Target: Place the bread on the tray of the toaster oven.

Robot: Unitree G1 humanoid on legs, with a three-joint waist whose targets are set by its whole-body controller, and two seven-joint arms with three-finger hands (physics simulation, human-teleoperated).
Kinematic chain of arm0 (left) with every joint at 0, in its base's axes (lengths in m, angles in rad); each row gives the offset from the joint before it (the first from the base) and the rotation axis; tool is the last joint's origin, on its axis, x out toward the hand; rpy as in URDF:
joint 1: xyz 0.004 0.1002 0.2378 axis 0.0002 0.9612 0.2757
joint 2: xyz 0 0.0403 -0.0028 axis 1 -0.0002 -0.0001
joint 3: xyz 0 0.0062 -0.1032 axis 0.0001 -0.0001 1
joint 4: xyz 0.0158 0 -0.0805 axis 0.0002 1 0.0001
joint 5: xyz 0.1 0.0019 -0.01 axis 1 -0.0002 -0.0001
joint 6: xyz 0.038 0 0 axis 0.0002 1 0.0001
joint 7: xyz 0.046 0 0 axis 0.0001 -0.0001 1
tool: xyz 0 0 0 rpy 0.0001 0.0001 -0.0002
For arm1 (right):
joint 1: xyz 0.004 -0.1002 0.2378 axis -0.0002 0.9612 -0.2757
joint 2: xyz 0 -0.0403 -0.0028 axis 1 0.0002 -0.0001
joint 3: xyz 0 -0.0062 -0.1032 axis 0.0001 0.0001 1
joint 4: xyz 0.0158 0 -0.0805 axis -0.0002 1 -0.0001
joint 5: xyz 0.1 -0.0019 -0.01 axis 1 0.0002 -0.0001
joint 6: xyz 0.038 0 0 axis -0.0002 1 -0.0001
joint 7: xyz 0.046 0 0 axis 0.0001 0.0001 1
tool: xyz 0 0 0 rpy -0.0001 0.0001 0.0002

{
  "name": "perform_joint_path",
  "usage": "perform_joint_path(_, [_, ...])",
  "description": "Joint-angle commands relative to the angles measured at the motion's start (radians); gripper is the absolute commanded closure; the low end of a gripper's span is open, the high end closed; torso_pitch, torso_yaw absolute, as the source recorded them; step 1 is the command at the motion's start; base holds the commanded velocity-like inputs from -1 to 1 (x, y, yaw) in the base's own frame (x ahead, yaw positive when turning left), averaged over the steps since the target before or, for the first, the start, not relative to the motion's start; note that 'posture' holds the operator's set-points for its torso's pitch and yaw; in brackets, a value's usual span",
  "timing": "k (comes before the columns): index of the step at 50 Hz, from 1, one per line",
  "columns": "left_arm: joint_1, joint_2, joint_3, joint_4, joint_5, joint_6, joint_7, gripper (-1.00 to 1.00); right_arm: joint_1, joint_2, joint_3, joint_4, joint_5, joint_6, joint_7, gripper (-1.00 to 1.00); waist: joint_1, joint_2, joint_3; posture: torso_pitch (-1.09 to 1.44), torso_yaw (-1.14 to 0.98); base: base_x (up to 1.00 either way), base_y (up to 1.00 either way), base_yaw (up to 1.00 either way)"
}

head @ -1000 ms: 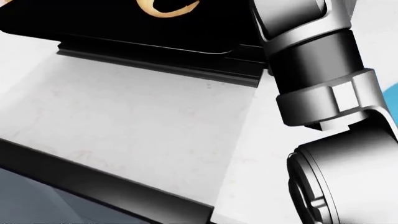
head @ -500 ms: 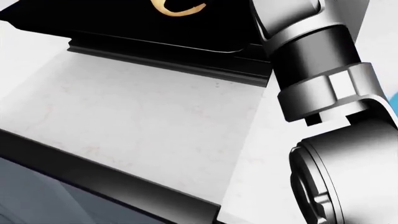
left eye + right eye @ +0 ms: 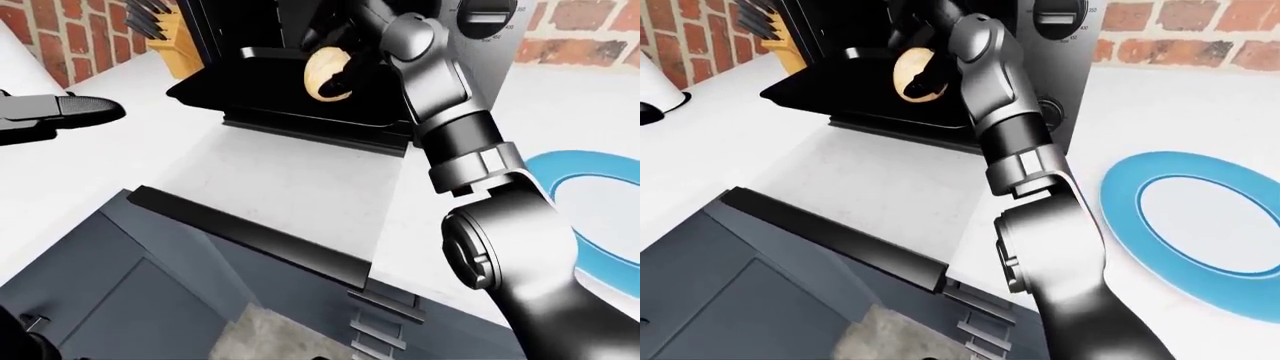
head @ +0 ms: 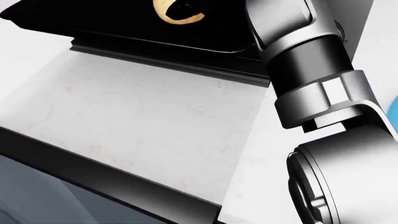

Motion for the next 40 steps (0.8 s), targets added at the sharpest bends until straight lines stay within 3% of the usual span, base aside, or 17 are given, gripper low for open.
perform_joint_path(1, [-0.021, 0.018, 0.013, -0.011, 0.011, -0.020, 0.007, -1.00, -0.043, -0.007, -0.007, -0.045, -0.001, -0.019, -0.013, -0.11, 0.001, 0.002, -0.029, 0.00, 0.48, 0.00, 0.00, 0.00])
perform_joint_path(17, [0.004, 0.014, 0.038, -0.013, 0.003, -0.035, -0.006, -1.00, -0.034, 0.001, -0.006, -0.037, -0.003, -0.026, -0.016, -0.54, 0.002, 0.002, -0.029, 0.00, 0.48, 0.00, 0.00, 0.00])
perform_joint_path(20, [0.004, 0.013, 0.035, -0.011, 0.004, -0.038, -0.004, -1.00, -0.030, 0.002, -0.005, -0.048, -0.003, -0.021, -0.013, -0.74, 0.003, 0.002, -0.029, 0.00, 0.48, 0.00, 0.00, 0.00])
perform_joint_path(22, [0.009, 0.010, 0.034, -0.008, 0.007, -0.043, -0.005, -1.00, -0.026, 0.003, -0.006, -0.047, -0.002, -0.022, -0.015, -1.00, 0.003, 0.002, -0.029, 0.00, 0.48, 0.00, 0.00, 0.00])
perform_joint_path(29, [-0.008, 0.005, 0.014, 0.003, 0.015, -0.041, -0.002, -1.00, -0.023, 0.012, -0.005, -0.079, 0.003, -0.003, -0.004, -1.00, 0.004, 0.001, -0.030, 0.00, 0.48, 0.00, 0.00, 0.00])
perform_joint_path(40, [-0.079, 0.053, 0.013, 0.001, -0.020, 0.021, 0.006, -1.00, -0.044, 0.020, -0.003, -0.161, 0.009, 0.058, 0.018, -1.00, 0.002, 0.003, -0.026, 0.00, 0.48, 0.00, 0.00, 0.00])
